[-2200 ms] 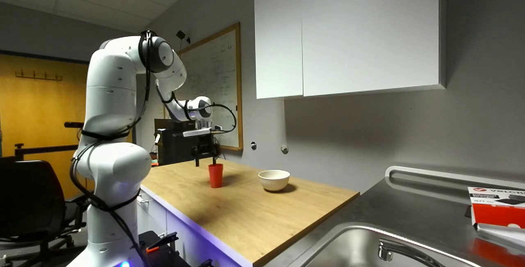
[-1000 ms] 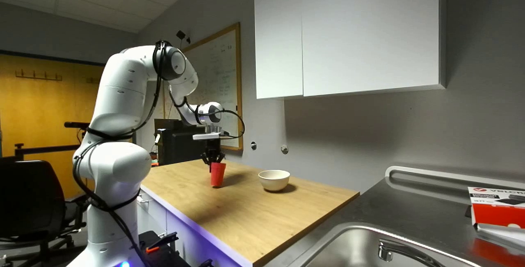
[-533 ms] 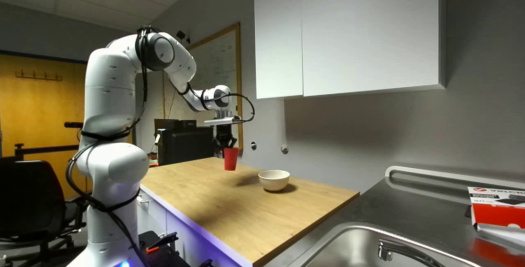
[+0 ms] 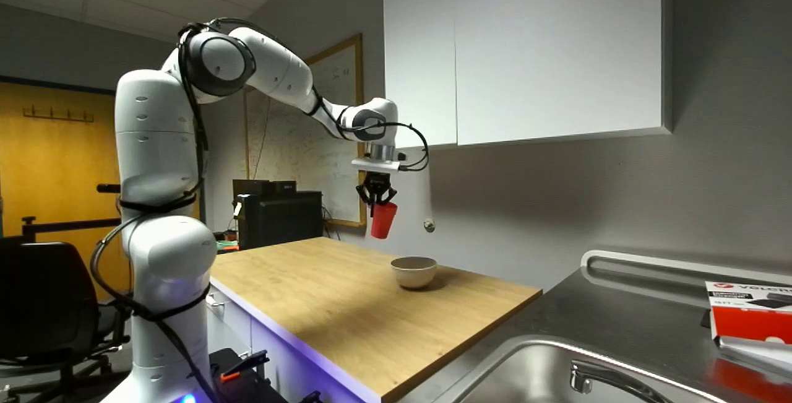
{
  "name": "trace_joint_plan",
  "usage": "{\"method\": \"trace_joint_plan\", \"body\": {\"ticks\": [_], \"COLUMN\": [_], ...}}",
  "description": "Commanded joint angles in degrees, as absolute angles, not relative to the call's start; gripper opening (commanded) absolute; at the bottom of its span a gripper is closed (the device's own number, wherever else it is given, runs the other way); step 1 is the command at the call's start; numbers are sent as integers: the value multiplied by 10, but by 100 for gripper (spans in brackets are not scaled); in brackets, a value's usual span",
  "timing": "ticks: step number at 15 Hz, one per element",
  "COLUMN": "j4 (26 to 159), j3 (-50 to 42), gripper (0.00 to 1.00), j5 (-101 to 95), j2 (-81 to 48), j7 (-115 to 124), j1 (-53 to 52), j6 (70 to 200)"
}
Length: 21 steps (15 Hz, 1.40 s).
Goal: Pour the contents of the cup into the bowl
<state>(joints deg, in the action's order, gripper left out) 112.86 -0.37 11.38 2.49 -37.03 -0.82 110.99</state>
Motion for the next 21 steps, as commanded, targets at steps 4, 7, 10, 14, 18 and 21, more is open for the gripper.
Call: {"method": "trace_joint_plan", "body": {"ticks": [4,7,10,14,18,21], "j4": [1032,998,964,915,871,851], "j3": [-41,-37,-34,-35,-35,-36], "gripper": [2,2,2,2,2,2], "j5": [286,347,412,495,577,632], "j2": [-65,-111,-157,-220,-286,-327], "j7": [-514,-546,-584,-614,-603,-585], "j1": [41,66,94,135,173,191], "j6": [1032,996,952,878,796,745]}}
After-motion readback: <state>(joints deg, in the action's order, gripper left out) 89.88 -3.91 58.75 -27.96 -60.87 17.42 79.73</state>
